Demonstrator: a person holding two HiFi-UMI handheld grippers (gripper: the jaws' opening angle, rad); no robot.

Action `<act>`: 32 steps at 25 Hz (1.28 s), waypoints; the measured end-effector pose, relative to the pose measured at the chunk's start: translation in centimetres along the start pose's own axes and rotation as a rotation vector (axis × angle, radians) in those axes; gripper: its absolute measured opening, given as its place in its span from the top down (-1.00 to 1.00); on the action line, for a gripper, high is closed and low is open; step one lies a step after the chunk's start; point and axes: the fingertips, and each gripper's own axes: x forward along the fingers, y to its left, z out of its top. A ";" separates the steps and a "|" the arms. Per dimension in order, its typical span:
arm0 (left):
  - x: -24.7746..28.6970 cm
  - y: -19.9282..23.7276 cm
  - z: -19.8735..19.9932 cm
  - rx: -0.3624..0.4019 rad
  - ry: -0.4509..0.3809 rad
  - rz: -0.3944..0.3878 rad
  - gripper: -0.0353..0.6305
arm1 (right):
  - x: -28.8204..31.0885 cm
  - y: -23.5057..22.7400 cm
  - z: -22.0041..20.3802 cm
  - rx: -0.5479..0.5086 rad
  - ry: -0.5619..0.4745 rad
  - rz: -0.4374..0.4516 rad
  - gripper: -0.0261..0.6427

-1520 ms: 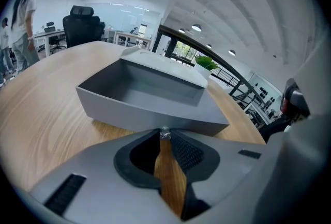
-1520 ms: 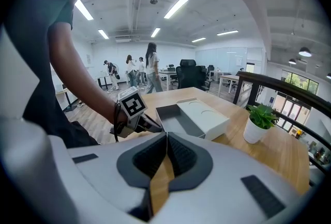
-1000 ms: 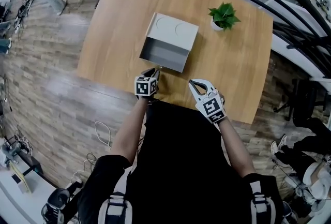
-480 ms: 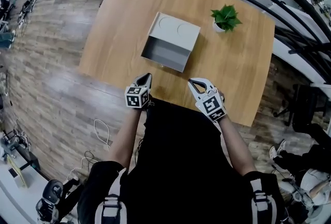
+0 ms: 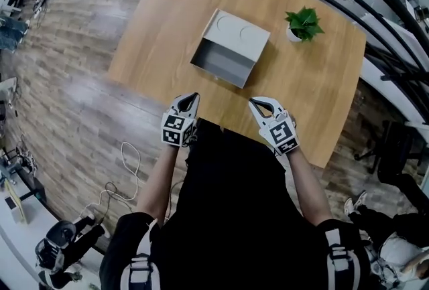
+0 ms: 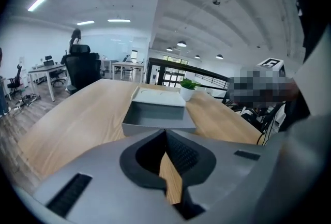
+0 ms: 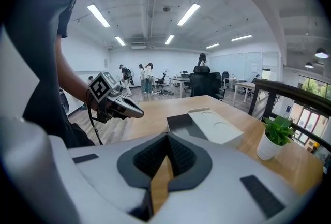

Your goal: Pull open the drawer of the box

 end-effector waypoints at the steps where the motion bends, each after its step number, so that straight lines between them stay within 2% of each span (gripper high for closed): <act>1: -0.6 -0.3 0.5 0.021 -0.013 -0.006 0.82 | -0.1 0.0 0.2 0.001 -0.006 0.001 0.85; 5: -2.0 -1.1 2.4 0.031 -0.077 -0.022 0.82 | 0.1 -0.5 0.6 -0.013 -0.009 -0.007 0.85; 11: -2.1 -1.5 2.7 0.005 -0.111 -0.016 0.83 | 0.4 -0.3 0.9 -0.045 -0.013 0.009 0.85; 21: -2.8 -3.5 2.8 0.021 -0.126 -0.032 0.83 | 0.5 0.1 1.0 -0.046 -0.015 0.008 0.85; 32: -3.0 -4.2 2.9 0.028 -0.130 -0.041 0.83 | 0.4 -2.0 1.2 -0.027 -0.037 -0.052 0.85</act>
